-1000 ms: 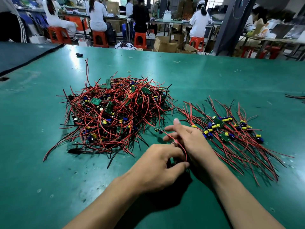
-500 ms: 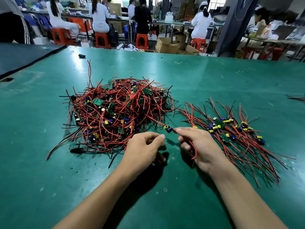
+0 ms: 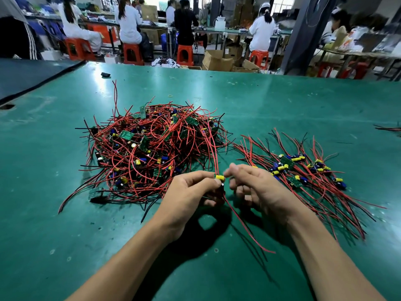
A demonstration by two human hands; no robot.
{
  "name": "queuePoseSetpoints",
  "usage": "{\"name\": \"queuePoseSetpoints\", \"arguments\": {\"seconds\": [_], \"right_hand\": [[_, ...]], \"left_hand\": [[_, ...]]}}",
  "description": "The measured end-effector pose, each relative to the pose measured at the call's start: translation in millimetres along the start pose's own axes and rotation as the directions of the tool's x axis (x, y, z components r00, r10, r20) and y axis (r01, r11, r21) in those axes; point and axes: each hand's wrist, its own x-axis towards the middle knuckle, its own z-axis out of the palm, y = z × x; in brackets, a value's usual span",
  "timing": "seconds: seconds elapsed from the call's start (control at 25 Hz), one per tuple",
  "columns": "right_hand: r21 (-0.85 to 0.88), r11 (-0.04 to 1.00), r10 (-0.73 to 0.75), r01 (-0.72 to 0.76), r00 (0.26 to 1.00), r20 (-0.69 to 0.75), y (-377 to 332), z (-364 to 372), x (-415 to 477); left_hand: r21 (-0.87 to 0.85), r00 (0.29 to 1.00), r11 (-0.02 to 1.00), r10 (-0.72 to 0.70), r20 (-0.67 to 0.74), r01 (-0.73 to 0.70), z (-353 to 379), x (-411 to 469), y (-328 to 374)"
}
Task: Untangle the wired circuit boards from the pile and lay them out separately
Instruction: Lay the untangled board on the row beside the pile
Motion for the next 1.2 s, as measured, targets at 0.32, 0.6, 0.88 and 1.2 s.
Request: {"name": "queuePoseSetpoints", "arguments": {"seconds": [0.32, 0.6, 0.88, 1.2], "right_hand": [[0.174, 0.984, -0.058, 0.039, 0.993, 0.106, 13.4, 12.9, 2.7], [0.227, 0.971, -0.086, 0.074, 0.995, 0.045, 13.2, 19.7, 0.0], [0.02, 0.999, -0.046, 0.046, 0.999, -0.009, 12.4, 20.5, -1.8], [0.031, 0.975, -0.179, 0.22, 0.858, -0.481, 15.2, 3.4, 24.2]], "left_hand": [[0.033, 0.99, 0.999, -0.042, 0.133, 0.038, 0.3, 0.6, -5.0], [0.147, 0.994, 0.988, 0.036, 0.105, -0.051, -2.3, 1.3, -7.6], [0.179, 0.993, 0.98, -0.101, 0.056, 0.09, -1.6, 6.4, -8.0], [0.328, 0.986, 0.941, -0.126, 0.112, 0.083, 2.3, 7.0, -3.1]]}}
